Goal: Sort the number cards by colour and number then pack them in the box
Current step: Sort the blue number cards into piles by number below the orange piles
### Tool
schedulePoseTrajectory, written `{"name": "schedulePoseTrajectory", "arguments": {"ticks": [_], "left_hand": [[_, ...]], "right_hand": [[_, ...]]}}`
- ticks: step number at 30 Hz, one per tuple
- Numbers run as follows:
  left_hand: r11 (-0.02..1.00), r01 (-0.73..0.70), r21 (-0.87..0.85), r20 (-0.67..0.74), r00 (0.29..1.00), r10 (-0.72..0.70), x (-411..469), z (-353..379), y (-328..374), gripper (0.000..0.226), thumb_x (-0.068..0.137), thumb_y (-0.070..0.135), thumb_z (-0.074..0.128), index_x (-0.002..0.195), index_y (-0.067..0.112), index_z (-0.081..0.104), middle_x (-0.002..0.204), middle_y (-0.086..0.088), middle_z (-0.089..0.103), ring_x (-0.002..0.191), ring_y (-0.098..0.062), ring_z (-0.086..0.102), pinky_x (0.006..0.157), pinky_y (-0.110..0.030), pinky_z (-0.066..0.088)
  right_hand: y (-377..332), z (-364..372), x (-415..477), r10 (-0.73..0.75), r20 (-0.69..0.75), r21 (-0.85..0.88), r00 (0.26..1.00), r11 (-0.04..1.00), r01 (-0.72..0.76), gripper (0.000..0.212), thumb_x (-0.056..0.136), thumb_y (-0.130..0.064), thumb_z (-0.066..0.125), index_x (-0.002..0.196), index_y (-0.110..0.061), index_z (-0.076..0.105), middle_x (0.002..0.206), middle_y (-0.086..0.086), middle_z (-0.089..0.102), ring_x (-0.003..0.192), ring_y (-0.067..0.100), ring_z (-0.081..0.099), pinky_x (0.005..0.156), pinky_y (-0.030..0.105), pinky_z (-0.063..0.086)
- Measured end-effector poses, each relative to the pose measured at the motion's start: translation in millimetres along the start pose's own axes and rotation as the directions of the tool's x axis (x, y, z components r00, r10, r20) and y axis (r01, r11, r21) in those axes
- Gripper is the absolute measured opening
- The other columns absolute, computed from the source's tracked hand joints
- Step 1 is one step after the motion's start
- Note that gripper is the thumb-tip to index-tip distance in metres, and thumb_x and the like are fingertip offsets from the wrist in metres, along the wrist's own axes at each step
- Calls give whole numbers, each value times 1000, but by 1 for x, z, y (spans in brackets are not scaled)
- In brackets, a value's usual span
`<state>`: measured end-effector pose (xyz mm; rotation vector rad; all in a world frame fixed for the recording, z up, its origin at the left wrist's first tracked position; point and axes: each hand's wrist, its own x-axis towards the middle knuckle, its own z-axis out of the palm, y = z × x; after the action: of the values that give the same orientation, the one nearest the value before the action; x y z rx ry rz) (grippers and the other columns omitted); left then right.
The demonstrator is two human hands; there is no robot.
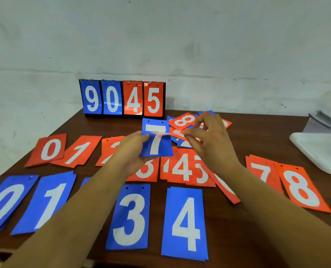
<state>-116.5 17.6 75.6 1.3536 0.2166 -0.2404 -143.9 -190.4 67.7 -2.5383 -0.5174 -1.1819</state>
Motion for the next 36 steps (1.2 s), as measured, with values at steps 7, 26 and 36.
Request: {"name": "schedulePoseTrajectory", "arguments": {"ticks": [7,26,36], "left_hand": [[993,90,-75,173,982,-76,-69,-10,-14,31,95,27,58,119,8,60,109,-14,73,96,-27,72,82,-45,59],[928,-122,351,155,985,71,-149,-12,-64,55,93,19,62,144,21,40,131,5,51,111,-13,49,84,-32,47],[980,-136,143,126,985,119,-153,21,-85,33,88,22,70,117,27,56,114,11,65,103,-12,64,90,-36,53]], "right_hand": [[-36,-33,-67,30,163,31,986,999,-36,31,81,-6,75,108,-20,74,91,6,56,85,20,56,63,34,56],[-87,-80,-111,731,559,581,391,-9,-814,25,82,-23,75,104,-30,66,109,-7,64,97,13,67,75,33,60],[-98,-91,-130,576,789,485,215,-369,-793,35,79,-6,76,110,-9,61,113,10,70,97,26,71,79,43,60]]}}
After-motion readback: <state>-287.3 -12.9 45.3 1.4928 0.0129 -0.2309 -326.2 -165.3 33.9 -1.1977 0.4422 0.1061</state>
